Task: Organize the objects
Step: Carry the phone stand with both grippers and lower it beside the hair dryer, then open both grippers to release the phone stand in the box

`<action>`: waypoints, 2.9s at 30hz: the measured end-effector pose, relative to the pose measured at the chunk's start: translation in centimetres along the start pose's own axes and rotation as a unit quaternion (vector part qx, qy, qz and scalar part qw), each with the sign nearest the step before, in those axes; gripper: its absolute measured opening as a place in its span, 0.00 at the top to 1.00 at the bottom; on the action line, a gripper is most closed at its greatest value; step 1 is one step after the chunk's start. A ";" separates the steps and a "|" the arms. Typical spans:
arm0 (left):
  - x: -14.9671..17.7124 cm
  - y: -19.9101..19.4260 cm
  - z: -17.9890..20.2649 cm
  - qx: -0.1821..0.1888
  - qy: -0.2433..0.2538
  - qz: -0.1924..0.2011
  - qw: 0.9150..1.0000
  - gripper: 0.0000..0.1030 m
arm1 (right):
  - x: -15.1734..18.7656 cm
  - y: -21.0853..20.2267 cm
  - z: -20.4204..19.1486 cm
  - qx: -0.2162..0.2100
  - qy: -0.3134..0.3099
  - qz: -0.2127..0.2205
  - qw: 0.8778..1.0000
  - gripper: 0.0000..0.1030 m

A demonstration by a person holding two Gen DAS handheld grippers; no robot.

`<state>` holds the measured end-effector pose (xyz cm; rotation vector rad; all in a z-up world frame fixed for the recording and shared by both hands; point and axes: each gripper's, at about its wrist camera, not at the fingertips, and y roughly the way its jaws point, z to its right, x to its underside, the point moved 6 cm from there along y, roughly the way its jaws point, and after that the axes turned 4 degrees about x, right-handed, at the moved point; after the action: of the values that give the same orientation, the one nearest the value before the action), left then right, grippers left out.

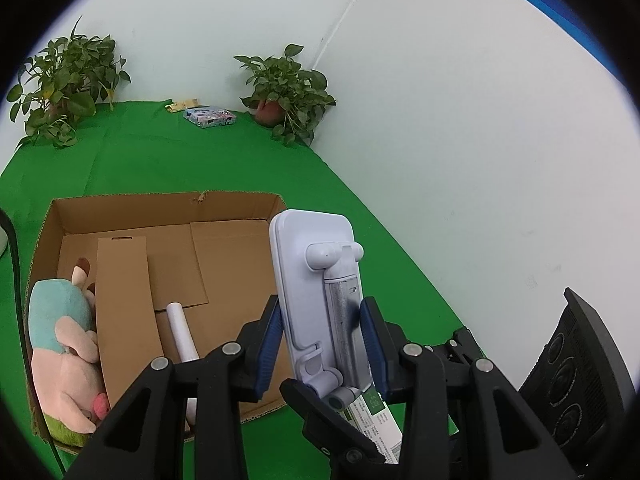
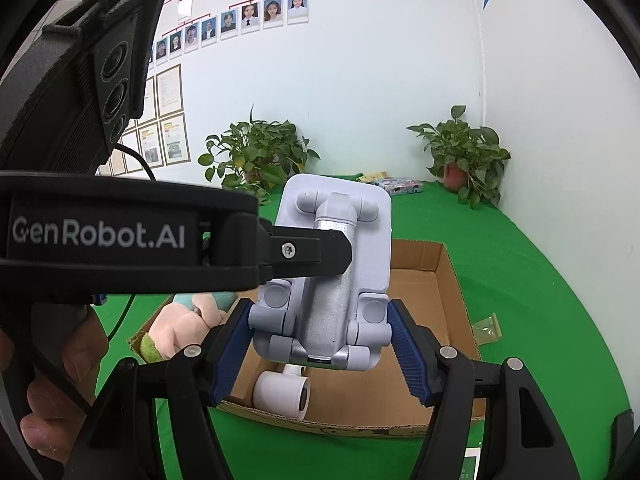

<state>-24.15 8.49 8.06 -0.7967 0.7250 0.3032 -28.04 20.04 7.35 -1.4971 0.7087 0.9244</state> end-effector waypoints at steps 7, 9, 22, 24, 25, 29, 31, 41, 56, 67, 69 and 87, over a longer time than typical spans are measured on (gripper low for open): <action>-0.2 1.9 -1.0 -0.005 -0.008 -0.020 1.000 0.64 | -0.3 3.2 1.8 -0.006 0.014 -0.024 1.000 0.38; 0.1 2.6 -1.5 -0.006 -0.013 -0.029 0.999 0.64 | 0.0 3.9 1.9 -0.007 0.015 -0.034 0.999 0.38; 2.6 8.7 -5.9 -0.011 -0.053 -0.095 0.994 0.65 | 3.9 13.0 4.5 -0.028 0.040 -0.128 0.991 0.38; 3.2 9.6 -6.7 -0.013 -0.060 -0.105 0.993 0.65 | 5.1 13.5 4.3 -0.031 0.043 -0.141 0.989 0.38; 3.5 10.1 -7.1 -0.015 -0.065 -0.112 0.992 0.66 | 5.6 14.2 4.4 -0.034 0.046 -0.150 0.987 0.38; 4.7 11.9 -8.8 -0.022 -0.082 -0.136 0.987 0.66 | 7.5 16.6 4.6 -0.048 0.055 -0.183 0.980 0.38; 5.3 12.7 -9.5 -0.023 -0.091 -0.147 0.985 0.66 | 8.5 17.8 4.6 -0.054 0.057 -0.202 0.976 0.38; 7.5 15.2 -11.4 -0.037 -0.105 -0.181 0.977 0.66 | 11.9 21.4 5.3 -0.082 0.074 -0.274 0.955 0.38; 8.2 14.5 -12.0 -0.061 -0.121 -0.201 0.970 0.66 | 13.7 21.1 4.4 -0.117 0.060 -0.335 0.933 0.35; 7.4 6.9 -10.4 -0.074 -0.073 -0.137 0.985 0.66 | 13.0 21.2 5.5 -0.098 0.075 -0.341 0.932 0.51; 7.7 6.2 -10.7 -0.074 -0.074 -0.132 0.986 0.66 | 13.3 21.4 5.0 -0.087 0.071 -0.335 0.935 0.53; 8.7 3.3 -10.0 -0.137 -0.041 -0.053 0.988 0.64 | 13.6 19.6 3.3 -0.077 0.078 -0.330 0.937 0.54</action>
<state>-24.26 3.16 -4.48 -1.0733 0.5683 0.3419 -38.41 21.58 -14.37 -1.7979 0.2029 0.3514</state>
